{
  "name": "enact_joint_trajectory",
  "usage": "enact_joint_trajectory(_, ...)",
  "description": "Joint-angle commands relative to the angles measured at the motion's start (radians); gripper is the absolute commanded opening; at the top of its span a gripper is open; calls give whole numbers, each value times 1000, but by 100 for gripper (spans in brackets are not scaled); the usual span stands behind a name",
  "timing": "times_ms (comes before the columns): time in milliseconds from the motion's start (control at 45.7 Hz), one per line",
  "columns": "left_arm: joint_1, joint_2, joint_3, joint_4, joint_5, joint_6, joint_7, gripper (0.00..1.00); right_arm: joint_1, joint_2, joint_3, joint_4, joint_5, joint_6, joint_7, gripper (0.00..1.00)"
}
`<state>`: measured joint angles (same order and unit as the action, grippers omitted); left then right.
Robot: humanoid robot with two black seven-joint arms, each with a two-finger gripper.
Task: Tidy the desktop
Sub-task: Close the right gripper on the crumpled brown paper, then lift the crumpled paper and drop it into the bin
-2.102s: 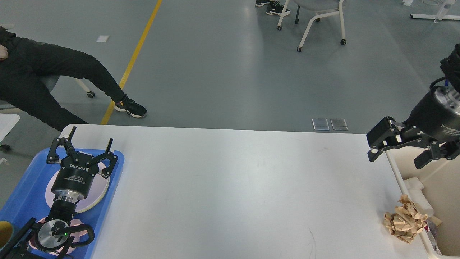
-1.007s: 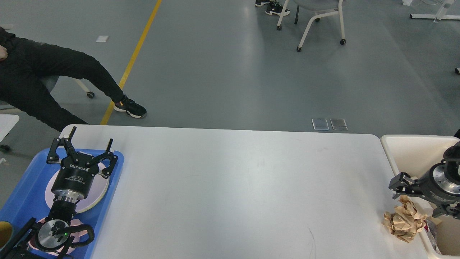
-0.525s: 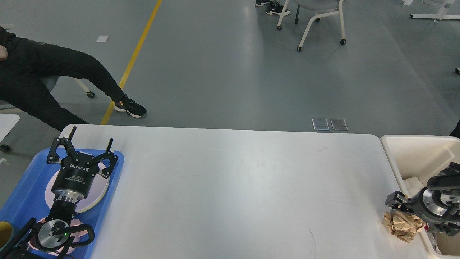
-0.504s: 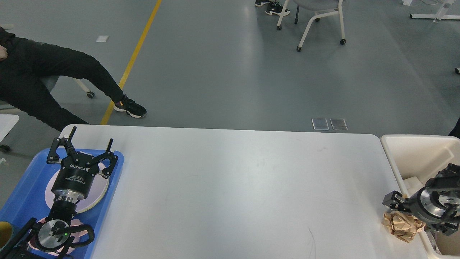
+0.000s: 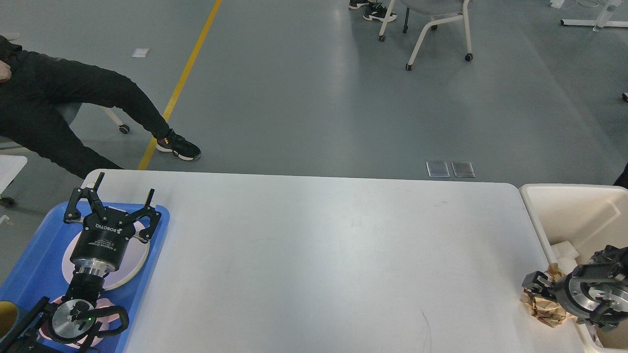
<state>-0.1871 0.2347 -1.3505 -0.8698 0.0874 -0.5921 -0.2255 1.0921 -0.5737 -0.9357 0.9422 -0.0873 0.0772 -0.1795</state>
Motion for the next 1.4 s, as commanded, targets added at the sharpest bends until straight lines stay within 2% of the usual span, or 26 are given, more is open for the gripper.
enact_joint_trajectory(0, 0, 0, -1, 0, 0, 0, 0, 96, -3, 2, 2, 0, 0, -46, 0, 97)
enact_joint_trajectory(44, 0, 0, 1, 0, 0, 0, 0, 96, 0, 5, 2, 0, 0, -66, 0, 96)
enact_joint_trajectory(109, 0, 0, -1, 0, 0, 0, 0, 96, 0, 14, 6, 1, 1, -85, 0, 87)
enact_joint_trajectory(219, 0, 0, -1, 0, 0, 0, 0, 96, -1, 15, 12, 1, 15, -96, 0, 58)
enact_joint_trajectory(416, 0, 0, 1, 0, 0, 0, 0, 96, -4, 17, 12, 1, 61, -96, 0, 29)
enact_joint_trajectory(504, 0, 0, -1, 0, 0, 0, 0, 96, -15, 17, 12, 3, 66, -91, -3, 1)
enact_joint_trajectory(722, 0, 0, -1, 0, 0, 0, 0, 96, -11, 6, 12, 3, 64, -68, -6, 0)
enact_joint_trajectory(1029, 0, 0, -1, 0, 0, 0, 0, 96, 80, -55, 11, 46, 69, 79, -11, 0)
enact_joint_trajectory(1138, 0, 0, 1, 0, 0, 0, 0, 96, 179, -106, -3, 76, 78, 200, -23, 0)
enact_joint_trajectory(1292, 0, 0, -1, 0, 0, 0, 0, 96, 446, -170, -106, 159, 80, 453, -31, 0)
enact_joint_trajectory(1379, 0, 0, -1, 0, 0, 0, 0, 96, 627, -163, -239, 216, 129, 499, -31, 0)
